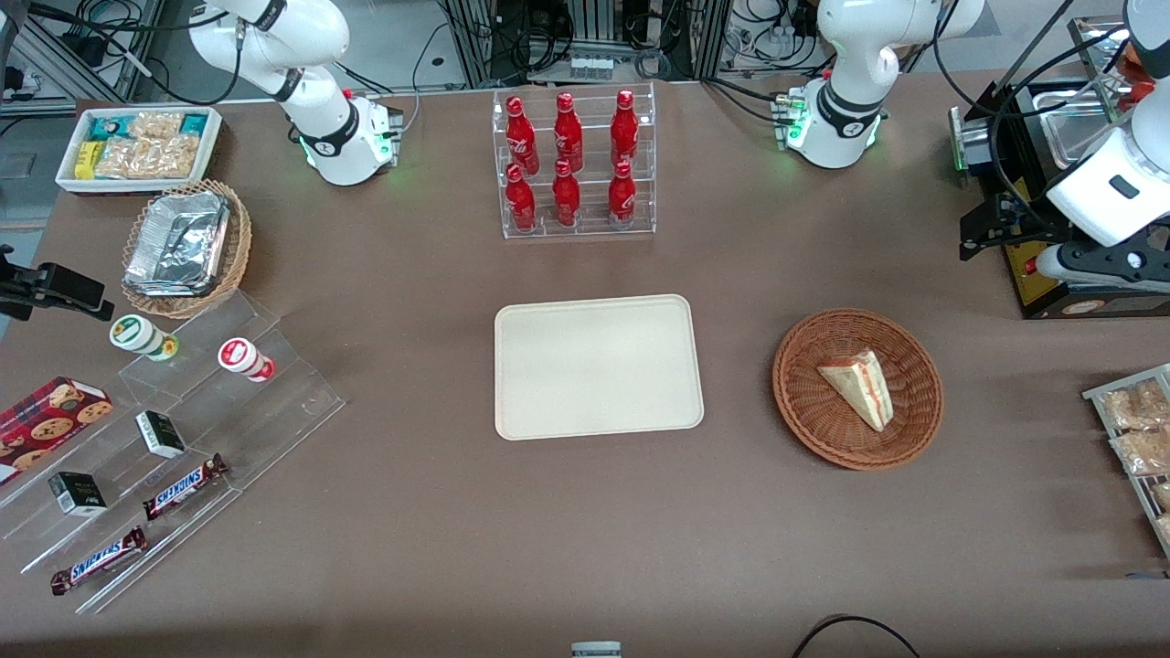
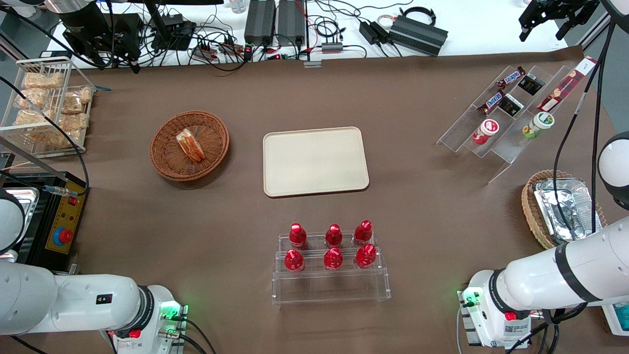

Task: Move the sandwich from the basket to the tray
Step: 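Move the left gripper down over the sandwich in the wicker basket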

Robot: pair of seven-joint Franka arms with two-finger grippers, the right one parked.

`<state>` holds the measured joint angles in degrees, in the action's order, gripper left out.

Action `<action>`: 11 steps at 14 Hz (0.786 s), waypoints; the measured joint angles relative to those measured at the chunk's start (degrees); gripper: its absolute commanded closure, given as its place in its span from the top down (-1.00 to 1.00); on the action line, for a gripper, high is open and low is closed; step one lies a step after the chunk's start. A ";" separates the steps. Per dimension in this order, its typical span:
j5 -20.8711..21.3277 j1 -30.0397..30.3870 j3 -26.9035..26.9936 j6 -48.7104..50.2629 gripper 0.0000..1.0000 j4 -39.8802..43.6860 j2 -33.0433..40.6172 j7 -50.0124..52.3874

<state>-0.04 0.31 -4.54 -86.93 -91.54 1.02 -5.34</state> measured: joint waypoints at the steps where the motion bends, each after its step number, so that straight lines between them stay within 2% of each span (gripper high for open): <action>1: 0.11 0.00 0.00 0.02 1.00 0.00 -0.04 -0.03; 5: 0.18 0.00 -0.01 0.11 1.00 -0.84 -0.92 -0.17; 7: 0.18 0.00 -0.02 -1.47 1.00 -3.98 -2.17 -0.17; 11: 0.18 0.00 -0.07 -15.53 1.00 -14.98 -4.17 -0.17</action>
<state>0.14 0.31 -4.60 -102.47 -106.53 -3.15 -5.51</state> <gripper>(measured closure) 0.000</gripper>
